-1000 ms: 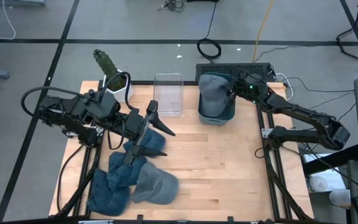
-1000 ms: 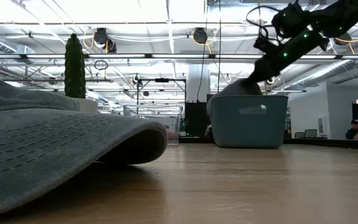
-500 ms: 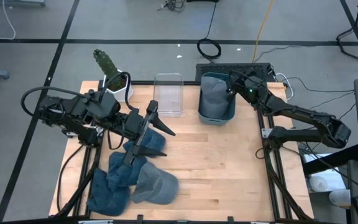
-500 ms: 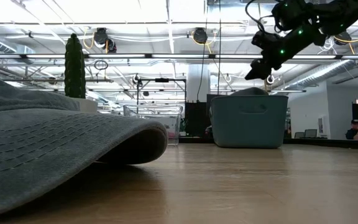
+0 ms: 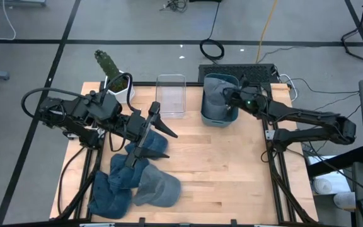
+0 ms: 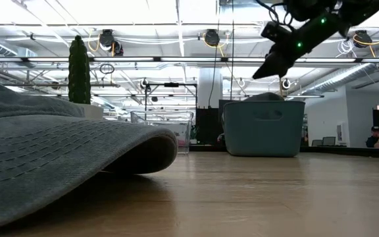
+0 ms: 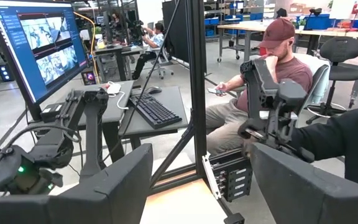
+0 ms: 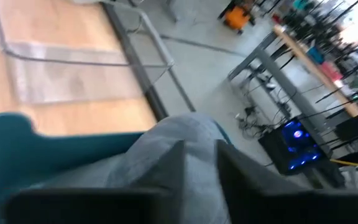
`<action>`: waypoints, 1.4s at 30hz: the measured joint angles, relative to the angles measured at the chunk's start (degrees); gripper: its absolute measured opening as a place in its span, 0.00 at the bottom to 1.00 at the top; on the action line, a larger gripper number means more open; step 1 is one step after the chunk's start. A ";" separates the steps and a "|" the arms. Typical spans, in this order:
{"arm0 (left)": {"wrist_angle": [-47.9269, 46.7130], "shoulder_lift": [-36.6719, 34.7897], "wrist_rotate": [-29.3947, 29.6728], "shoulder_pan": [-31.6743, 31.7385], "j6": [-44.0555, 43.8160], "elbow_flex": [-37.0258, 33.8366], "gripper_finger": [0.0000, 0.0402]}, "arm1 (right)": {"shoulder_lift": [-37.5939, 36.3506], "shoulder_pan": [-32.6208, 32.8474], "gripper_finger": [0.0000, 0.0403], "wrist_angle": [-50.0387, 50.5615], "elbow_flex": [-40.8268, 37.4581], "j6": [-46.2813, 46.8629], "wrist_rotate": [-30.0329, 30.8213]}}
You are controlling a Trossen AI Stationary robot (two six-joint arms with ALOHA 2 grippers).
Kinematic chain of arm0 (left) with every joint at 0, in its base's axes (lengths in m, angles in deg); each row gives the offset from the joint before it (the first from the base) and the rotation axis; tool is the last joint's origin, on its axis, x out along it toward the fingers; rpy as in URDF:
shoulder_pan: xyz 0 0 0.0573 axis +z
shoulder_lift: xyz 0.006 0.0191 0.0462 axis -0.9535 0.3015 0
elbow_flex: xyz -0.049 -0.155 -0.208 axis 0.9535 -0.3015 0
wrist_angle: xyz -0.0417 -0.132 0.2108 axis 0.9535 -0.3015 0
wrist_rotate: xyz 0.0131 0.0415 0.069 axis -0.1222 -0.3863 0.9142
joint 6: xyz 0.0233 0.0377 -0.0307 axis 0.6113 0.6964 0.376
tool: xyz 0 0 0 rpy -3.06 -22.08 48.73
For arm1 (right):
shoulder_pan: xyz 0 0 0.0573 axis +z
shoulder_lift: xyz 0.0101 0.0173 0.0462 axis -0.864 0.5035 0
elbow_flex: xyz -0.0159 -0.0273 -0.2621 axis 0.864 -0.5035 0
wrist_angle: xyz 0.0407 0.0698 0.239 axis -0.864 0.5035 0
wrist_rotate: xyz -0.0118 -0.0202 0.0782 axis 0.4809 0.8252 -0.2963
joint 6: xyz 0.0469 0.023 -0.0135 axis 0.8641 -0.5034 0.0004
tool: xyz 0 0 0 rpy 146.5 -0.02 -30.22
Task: Pick & Place hat
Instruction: Put the top gray cap into the blue bin
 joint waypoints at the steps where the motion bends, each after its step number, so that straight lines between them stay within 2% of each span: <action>1: 0.02 0.00 0.00 0.00 0.00 0.00 0.70 | -0.04 0.42 0.08 2.48 1.12 0.11 0.04; 2: 0.01 0.00 0.01 0.00 0.00 0.00 0.71 | -0.04 0.77 0.04 5.08 2.10 0.27 0.02; 4: 0.01 0.00 0.00 0.00 0.00 0.00 0.72 | -0.04 1.12 0.03 9.51 3.84 2.33 -0.17; 6: 0.02 0.00 0.01 0.00 0.00 0.00 0.72 | -0.04 0.95 0.01 12.24 4.99 3.50 -2.81; 11: 0.00 0.00 0.01 0.00 0.00 0.00 0.71 | 1.65 -1.52 0.00 16.14 5.02 7.38 -10.21; 17: 0.00 0.00 0.02 0.00 0.00 0.00 0.68 | 7.99 -4.36 0.00 16.88 4.96 10.66 -16.35; 28: 0.02 -0.02 0.02 0.00 0.00 0.00 0.72 | 20.78 -7.97 0.00 14.57 5.19 12.04 -17.83; 33: 0.02 -0.02 0.01 0.00 0.00 0.00 0.71 | 24.32 -8.76 0.00 14.44 5.24 12.35 -17.95; 37: 0.04 -0.02 0.00 0.00 -0.02 0.00 0.69 | 24.41 -8.90 0.00 14.38 5.17 12.14 -17.41; 42: 0.07 -0.02 0.02 0.00 0.00 0.00 0.69 | 19.39 -8.92 0.00 15.30 4.91 13.67 -16.11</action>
